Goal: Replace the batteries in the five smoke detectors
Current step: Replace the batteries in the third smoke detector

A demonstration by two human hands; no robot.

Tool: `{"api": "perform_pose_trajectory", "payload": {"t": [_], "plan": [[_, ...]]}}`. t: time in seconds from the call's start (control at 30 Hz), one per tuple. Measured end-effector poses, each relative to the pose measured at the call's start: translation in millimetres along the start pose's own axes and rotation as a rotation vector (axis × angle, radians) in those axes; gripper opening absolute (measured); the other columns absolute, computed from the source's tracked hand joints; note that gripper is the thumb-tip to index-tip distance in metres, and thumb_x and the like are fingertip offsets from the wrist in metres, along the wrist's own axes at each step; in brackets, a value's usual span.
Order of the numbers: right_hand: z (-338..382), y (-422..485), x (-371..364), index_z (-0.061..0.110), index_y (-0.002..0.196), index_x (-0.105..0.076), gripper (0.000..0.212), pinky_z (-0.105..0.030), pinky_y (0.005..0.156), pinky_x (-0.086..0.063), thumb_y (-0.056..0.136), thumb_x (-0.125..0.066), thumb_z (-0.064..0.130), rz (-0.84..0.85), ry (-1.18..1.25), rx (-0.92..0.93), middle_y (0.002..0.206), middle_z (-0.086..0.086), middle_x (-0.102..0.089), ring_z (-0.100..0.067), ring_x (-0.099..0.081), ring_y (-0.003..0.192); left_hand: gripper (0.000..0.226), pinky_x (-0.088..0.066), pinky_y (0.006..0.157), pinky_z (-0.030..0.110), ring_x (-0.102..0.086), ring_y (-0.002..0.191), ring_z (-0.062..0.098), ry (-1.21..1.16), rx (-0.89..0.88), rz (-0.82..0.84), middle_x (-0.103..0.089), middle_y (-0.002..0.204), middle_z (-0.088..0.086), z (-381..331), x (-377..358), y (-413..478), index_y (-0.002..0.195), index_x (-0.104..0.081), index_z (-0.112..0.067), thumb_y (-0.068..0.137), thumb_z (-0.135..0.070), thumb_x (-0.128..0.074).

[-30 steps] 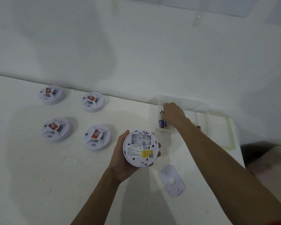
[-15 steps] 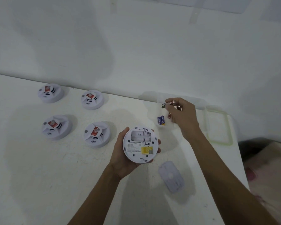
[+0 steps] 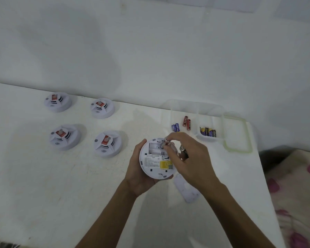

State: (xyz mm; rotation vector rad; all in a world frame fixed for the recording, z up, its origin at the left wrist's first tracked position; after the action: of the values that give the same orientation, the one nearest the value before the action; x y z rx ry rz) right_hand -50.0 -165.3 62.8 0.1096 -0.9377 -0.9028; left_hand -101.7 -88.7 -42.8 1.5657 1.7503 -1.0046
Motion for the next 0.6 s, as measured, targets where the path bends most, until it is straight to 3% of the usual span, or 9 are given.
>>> {"api": "perform_pose_trajectory", "payload": {"t": [0.07,0.13,0.17,0.2,0.3,0.37,0.43,0.6], "plan": [[7,-4,-4,0.011,0.103,-0.066,0.027,-0.003,0.063,-0.045,0.094,-0.05,0.032,0.031,-0.088,0.113,0.095,-0.001,-0.07,0.005,-0.061,0.073,0.055,-0.058,0.07,0.038,-0.071,0.088,0.02,-0.023,0.005,0.008,-0.074,0.1,0.003,1,-3,-2,0.093,-0.077,-0.029,0.048,-0.061,-0.081],[15,-6,-7,0.014,0.106,-0.064,0.028,-0.018,0.055,-0.053,0.094,-0.046,0.03,0.075,-0.166,0.231,0.101,-0.004,-0.069,-0.014,-0.067,0.072,0.052,-0.052,0.089,0.035,-0.064,0.108,0.02,-0.063,0.017,-0.004,-0.066,0.12,0.006,2,-3,0,0.118,-0.067,-0.024,0.079,-0.059,-0.058],[19,-7,-8,0.017,0.109,-0.062,0.025,-0.018,0.052,-0.051,0.092,-0.046,0.028,0.1,-0.201,0.268,0.104,-0.004,-0.068,-0.017,-0.067,0.069,0.053,-0.047,0.097,0.037,-0.058,0.117,0.024,-0.159,0.037,0.023,-0.06,0.128,0.01,6,4,1,0.127,-0.06,-0.018,0.092,-0.053,-0.04],[21,-8,-9,0.021,0.111,-0.058,0.024,-0.017,0.05,-0.047,0.091,-0.046,0.026,0.127,-0.237,0.295,0.105,-0.003,-0.067,-0.017,-0.065,0.066,0.055,-0.048,0.095,0.041,-0.059,0.115,0.027,-0.142,0.05,-0.04,-0.061,0.127,0.012,9,9,1,0.125,-0.061,-0.017,0.096,-0.051,-0.029],[22,-7,-15,0.026,0.115,-0.054,0.028,-0.018,0.045,-0.042,0.087,-0.049,0.023,0.234,-0.337,0.329,0.108,-0.002,-0.062,-0.016,-0.06,0.059,0.054,-0.057,0.073,0.047,-0.069,0.088,0.028,-0.096,0.077,-0.101,-0.071,0.104,0.01,17,12,-3,0.095,-0.076,-0.025,0.085,-0.055,-0.033],[22,-7,-17,0.025,0.115,-0.06,0.031,-0.021,0.042,-0.042,0.085,-0.056,0.02,0.277,-0.371,0.342,0.108,-0.004,-0.06,-0.016,-0.057,0.057,0.053,-0.057,0.07,0.048,-0.068,0.085,0.03,-0.105,0.083,-0.068,-0.07,0.103,0.012,14,5,-4,0.095,-0.075,-0.023,0.083,-0.054,-0.034],[23,-5,-18,0.025,0.114,-0.064,0.031,-0.021,0.04,-0.035,0.086,-0.053,0.018,0.308,-0.395,0.335,0.109,-0.004,-0.058,-0.015,-0.051,0.053,0.052,-0.056,0.069,0.049,-0.068,0.086,0.032,-0.083,0.07,-0.156,-0.068,0.105,0.015,11,9,-5,0.099,-0.074,-0.021,0.083,-0.053,-0.036],[26,2,-26,0.027,0.111,-0.067,0.033,-0.01,0.049,-0.016,0.089,-0.043,0.028,0.411,-0.407,0.321,0.11,-0.004,-0.055,-0.009,-0.032,0.051,0.055,-0.056,0.075,0.049,-0.066,0.09,0.031,-0.075,0.087,-0.101,-0.067,0.109,0.015,5,8,-9,0.1,-0.074,-0.022,0.085,-0.054,-0.032]]}}
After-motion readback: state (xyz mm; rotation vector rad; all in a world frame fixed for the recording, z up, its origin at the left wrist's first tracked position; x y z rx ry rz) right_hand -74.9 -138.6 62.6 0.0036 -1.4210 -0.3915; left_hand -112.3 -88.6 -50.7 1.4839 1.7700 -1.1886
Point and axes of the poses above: each hand's wrist, its own y-axis towards the middle knuckle, its own x-axis out of the back of the hand, z = x × y, the point moved 8 cm from there along y, towards the middle knuckle
